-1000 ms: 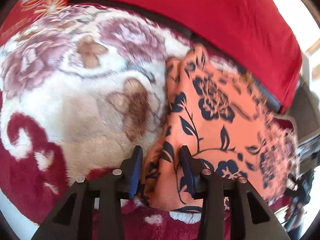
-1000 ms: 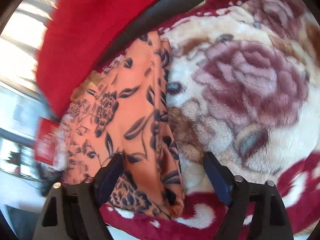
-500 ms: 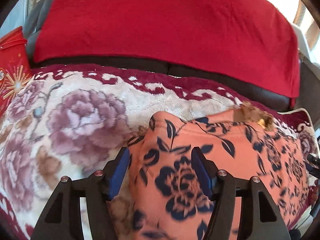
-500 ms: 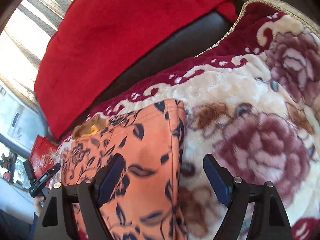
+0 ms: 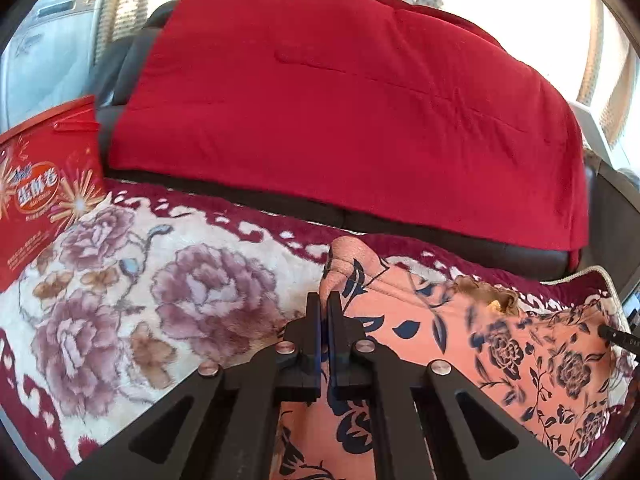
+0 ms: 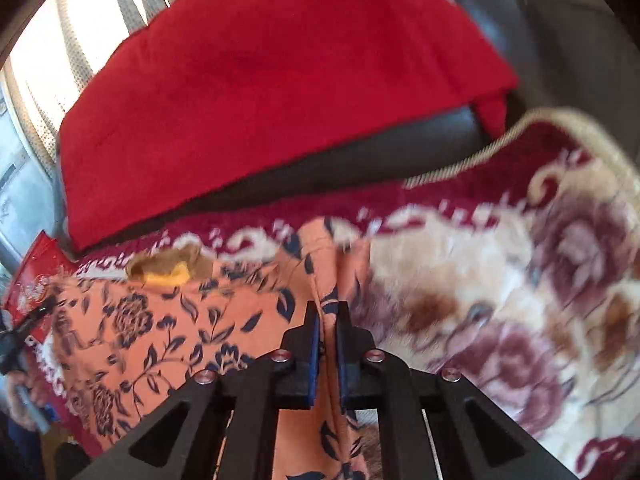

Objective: Fold small clothes

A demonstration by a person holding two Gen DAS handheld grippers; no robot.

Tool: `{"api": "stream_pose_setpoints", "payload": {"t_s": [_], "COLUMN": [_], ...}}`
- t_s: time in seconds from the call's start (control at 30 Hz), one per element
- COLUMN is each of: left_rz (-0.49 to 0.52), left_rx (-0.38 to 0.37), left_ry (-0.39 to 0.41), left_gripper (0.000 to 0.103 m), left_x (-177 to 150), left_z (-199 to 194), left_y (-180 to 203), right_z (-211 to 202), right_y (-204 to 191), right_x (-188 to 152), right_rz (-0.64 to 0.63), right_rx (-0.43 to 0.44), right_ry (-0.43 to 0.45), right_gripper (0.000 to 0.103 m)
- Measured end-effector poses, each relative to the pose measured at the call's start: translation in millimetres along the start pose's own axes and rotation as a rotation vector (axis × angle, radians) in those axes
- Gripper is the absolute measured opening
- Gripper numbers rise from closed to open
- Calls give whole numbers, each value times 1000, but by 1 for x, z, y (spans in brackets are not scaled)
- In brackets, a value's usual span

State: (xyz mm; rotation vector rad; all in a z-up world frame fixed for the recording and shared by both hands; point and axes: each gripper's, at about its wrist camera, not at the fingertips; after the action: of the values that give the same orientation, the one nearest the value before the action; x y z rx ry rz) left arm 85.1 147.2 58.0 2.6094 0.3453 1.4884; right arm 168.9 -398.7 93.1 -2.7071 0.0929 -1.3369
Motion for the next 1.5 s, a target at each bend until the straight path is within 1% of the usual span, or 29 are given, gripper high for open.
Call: {"api": "stream_pose_setpoints", "payload": {"t_s": [0.07, 0.13, 0.17, 0.2, 0.23, 0.27, 0.3, 0.33, 0.37, 0.43, 0.5, 0.6, 0.63, 0.67, 0.7, 0.73, 0.8, 0.83, 0.87, 0.93, 0.97, 1.03, 1.1, 1.17, 1.2, 1.27, 1.37, 1.43, 1.5], "left_rz": [3, 19, 16, 20, 33, 31, 18, -1, -19, -33, -27, -7, 14, 27, 42, 46, 46, 42, 42, 46, 49, 65, 66, 51, 44, 39, 47, 49, 44], "left_rx": [27, 55, 59, 54, 55, 51, 43, 42, 38, 22, 9, -26, -33, -34, -33, -35, -41, -49, -65, -82, -89, -91, -83, -79, -73, -59, -38, -31, -25], "left_ry": [-51, -216, -295, -282, -251, -243, -231, -215, -197, -156, -114, -77, -77, -82, -88, -89, -90, -93, -96, -98, -100, -103, -112, -137, -149, -167, -181, -191, -186], "left_gripper": [2, 4, 7, 7, 7, 9, 13, 23, 27, 30, 36, 43, 44, 44, 44, 44, 44, 44, 44, 48, 58, 64, 64, 64, 64, 64, 64, 64, 64], "left_x": [-11, -30, -43, -46, -44, -42, -39, -35, -31, -27, -24, -28, -30, -33, -37, -39, -47, -51, -55, -62, -66, -74, -81, -87, -90, -94, -99, -100, -100], "left_z": [24, 70, 91, 95, 91, 88, 82, 74, 66, 49, 31, 12, 9, 7, 3, 0, -11, -18, -27, -36, -40, -46, -50, -52, -53, -54, -59, -62, -67], "left_y": [-3, -6, -9, -10, -8, -8, -8, -10, -12, -11, -6, 4, 8, 12, 15, 16, 18, 19, 22, 27, 32, 42, 50, 56, 59, 63, 69, 69, 70], "right_z": [12, 39, 61, 77, 81, 75, 65, 59, 52, 35, 28, 44, 55, 69, 86, 92, 86, 78, 64, 36, 21, -15, -57, -80, -91, -88, -66, -54, -50], "right_y": [2, 6, 15, 25, 29, 32, 32, 32, 33, 35, 33, 25, 25, 27, 31, 35, 49, 50, 48, 46, 46, 42, 36, 29, 25, 24, 30, 33, 33], "right_x": [4, -1, -8, -17, -22, -23, -22, -21, -20, -15, -7, -1, -2, -5, -10, -13, -14, -15, -16, -21, -26, -44, -76, -107, -131, -162, -187, -187, -180], "right_rz": [5, 5, 57, 119, 152, 172, 180, 182, 187, 195, 186, 146, 150, 152, 134, 127, 207, 235, 235, 264, 291, 348, 439, 498, 535, 602, 733, 768, 793], "right_rx": [-10, -36, -24, -13, -1, 11, 15, 20, 23, 26, 52, 68, 69, 66, -24, -85, -107, -115, -142, -118, -73, 11, 113, 179, 210, 230, 276, 294, 345], "right_ry": [-2, -48, -134, -201, -209, -172, -139, -126, -113, -58, -36, -93, -118, -156, -218, -224, -191, -169, -136, -78, -64, -39, -19, -18, -26, -53, -97, -81, -34], "right_gripper": [7, 8, 10, 10, 11, 17, 26, 49, 74, 75, 75, 75, 71, 62, 31, 31, 36, 57, 74, 74, 74, 74, 75, 81, 81, 82, 82, 82, 82]}}
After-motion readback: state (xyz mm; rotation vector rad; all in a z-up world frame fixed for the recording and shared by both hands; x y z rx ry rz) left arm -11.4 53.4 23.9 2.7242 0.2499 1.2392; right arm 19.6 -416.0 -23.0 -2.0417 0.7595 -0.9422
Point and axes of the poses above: each gripper's, at about its wrist camera, not at the fingertips, and z roughly the way its jaws point, y to its right, x to its top, and after that the axes turned 8 degrees about y, right-handed
